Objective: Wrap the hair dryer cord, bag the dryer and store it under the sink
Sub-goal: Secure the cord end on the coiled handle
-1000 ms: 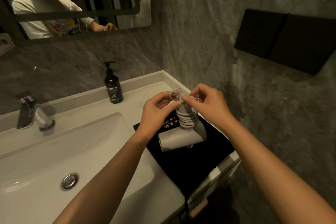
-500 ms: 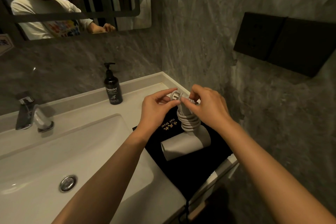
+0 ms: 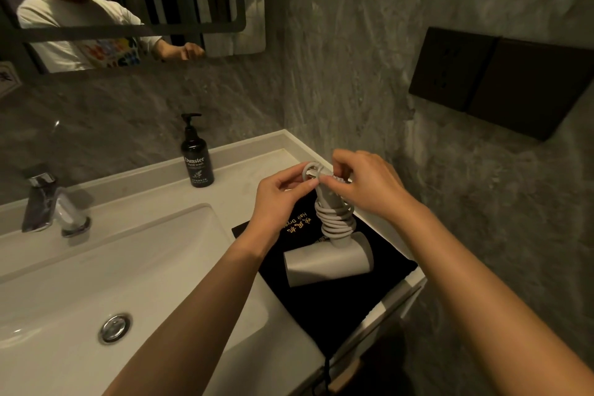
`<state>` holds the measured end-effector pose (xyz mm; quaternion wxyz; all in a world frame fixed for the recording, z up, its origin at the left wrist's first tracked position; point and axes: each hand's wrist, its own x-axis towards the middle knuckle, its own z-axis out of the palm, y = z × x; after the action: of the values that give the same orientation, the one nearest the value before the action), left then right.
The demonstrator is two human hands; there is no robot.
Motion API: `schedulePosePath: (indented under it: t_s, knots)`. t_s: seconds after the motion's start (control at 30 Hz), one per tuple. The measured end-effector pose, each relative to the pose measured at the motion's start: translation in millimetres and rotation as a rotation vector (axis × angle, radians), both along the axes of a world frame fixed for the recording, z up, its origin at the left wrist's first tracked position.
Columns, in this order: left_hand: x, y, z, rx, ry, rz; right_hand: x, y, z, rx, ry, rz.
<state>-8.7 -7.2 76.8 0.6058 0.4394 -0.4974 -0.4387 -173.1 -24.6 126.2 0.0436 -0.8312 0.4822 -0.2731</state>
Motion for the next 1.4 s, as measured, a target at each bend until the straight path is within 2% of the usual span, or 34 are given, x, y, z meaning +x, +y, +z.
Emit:
schedulePosePath:
  t_s: [0.17, 0.33, 0.5, 0.77, 1.03, 1.13, 1.23, 1.4]
  knots:
    - [1, 1, 3, -0.003, 0.000, -0.002, -5, -5, -2, 0.008, 0.017, 0.062]
    - [4, 1, 10, -0.009, -0.080, -0.096, 4, 0, 0, -0.047, 0.039, 0.079]
    - [8, 0, 14, 0.012, -0.061, -0.132, -3, 0, -5, 0.082, -0.198, 0.079]
    - [4, -1, 21, 0.027, -0.075, -0.175, -6, 4, 2, 0.128, -0.252, 0.042]
    - [7, -5, 22, 0.010, -0.158, -0.145, -10, 7, -1, 0.111, -0.250, 0.061]
    - [13, -6, 23, 0.020, -0.182, -0.200, -13, 5, 3, 0.143, -0.231, 0.090]
    - [18, -7, 25, 0.051, -0.173, -0.263, -14, 4, 8, 0.166, -0.193, 0.088]
    - [15, -7, 24, 0.073, -0.131, -0.223, -13, 4, 7, 0.134, -0.145, 0.057]
